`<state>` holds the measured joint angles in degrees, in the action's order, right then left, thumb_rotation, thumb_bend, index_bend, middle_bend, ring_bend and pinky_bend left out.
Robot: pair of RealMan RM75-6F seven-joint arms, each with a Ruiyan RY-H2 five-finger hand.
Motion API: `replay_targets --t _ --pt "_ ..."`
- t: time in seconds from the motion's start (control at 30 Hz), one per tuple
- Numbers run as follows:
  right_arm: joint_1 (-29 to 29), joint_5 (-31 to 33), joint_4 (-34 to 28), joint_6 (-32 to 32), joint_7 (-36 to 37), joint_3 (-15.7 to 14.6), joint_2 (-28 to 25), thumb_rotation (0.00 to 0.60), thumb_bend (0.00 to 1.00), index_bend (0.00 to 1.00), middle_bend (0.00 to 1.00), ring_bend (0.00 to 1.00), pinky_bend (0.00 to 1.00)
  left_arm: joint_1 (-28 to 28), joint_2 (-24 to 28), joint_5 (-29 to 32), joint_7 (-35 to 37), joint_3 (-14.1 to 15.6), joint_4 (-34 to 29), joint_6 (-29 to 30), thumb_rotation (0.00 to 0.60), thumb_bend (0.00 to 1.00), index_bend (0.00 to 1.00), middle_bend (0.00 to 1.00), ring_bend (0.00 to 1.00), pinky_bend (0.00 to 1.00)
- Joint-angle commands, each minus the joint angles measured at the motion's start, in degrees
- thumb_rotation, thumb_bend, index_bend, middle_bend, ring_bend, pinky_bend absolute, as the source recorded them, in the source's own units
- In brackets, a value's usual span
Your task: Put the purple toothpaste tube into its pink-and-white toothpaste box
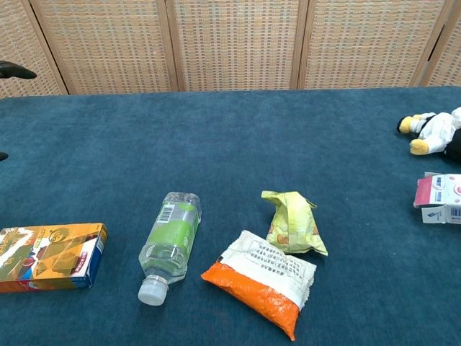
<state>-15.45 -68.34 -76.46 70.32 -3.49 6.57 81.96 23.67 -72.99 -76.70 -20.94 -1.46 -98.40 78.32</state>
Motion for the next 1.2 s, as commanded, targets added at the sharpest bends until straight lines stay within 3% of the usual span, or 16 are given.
replay_targets --t 0.03,0.1,0.17,0.23,0.3,0.37,0.6,1.2 --pt "0.49 0.21 0.55 -0.09 0.29 -0.13 0.62 0.600 0.00 0.61 0.50 0.43 0.45 -1.86 -1.40 -1.79 1.59 0.80 1.28 2.35 0.600 0.31 0.01 0.00 0.00 0.00" --pt "0.81 0.13 0.58 -0.10 0.61 -0.20 0.97 0.600 0.00 0.58 0.45 0.40 0.39 -2.84 -1.64 -2.78 2.59 0.89 1.79 3.64 0.600 0.31 0.01 0.00 0.00 0.00" --pt "0.85 0.01 0.17 -1.31 1.41 -0.61 0.85 0.600 0.00 0.49 0.33 0.29 0.26 -3.56 -1.60 -3.19 3.30 0.95 2.27 4.26 0.600 0.31 0.01 0.00 0.00 0.00" --pt "0.76 0.09 -0.49 -2.82 2.27 -0.87 0.33 0.600 0.00 0.32 0.17 0.11 0.09 -3.87 -1.50 -3.28 3.80 0.85 2.74 4.14 0.600 0.31 0.01 0.00 0.00 0.00" --pt "0.59 0.09 -1.22 -4.27 2.78 -1.13 -0.39 0.600 0.00 0.19 0.05 0.02 0.01 -4.17 -1.40 -3.25 4.26 0.62 3.28 3.99 0.600 0.31 0.01 0.00 0.00 0.00" --pt "0.48 -0.09 -1.30 -4.63 2.43 -1.19 -0.75 0.600 0.00 0.11 0.00 0.00 0.00 -4.46 -1.29 -3.26 4.96 0.43 3.55 3.93 0.600 0.31 0.00 0.00 0.00 0.00" --pt "1.00 -1.75 -1.44 -1.61 1.46 -0.66 -0.29 0.600 0.00 0.01 0.00 0.00 0.00 -5.36 -1.25 -3.60 6.42 0.11 4.30 3.95 0.600 0.31 0.00 0.00 0.00 0.00" --pt "7.23 -16.55 -9.95 17.44 -3.96 -3.65 -7.43 0.600 0.00 0.01 0.00 0.00 0.00 -14.44 1.23 -10.68 8.68 4.12 4.33 13.70 0.600 0.31 0.00 0.00 0.00 0.00"
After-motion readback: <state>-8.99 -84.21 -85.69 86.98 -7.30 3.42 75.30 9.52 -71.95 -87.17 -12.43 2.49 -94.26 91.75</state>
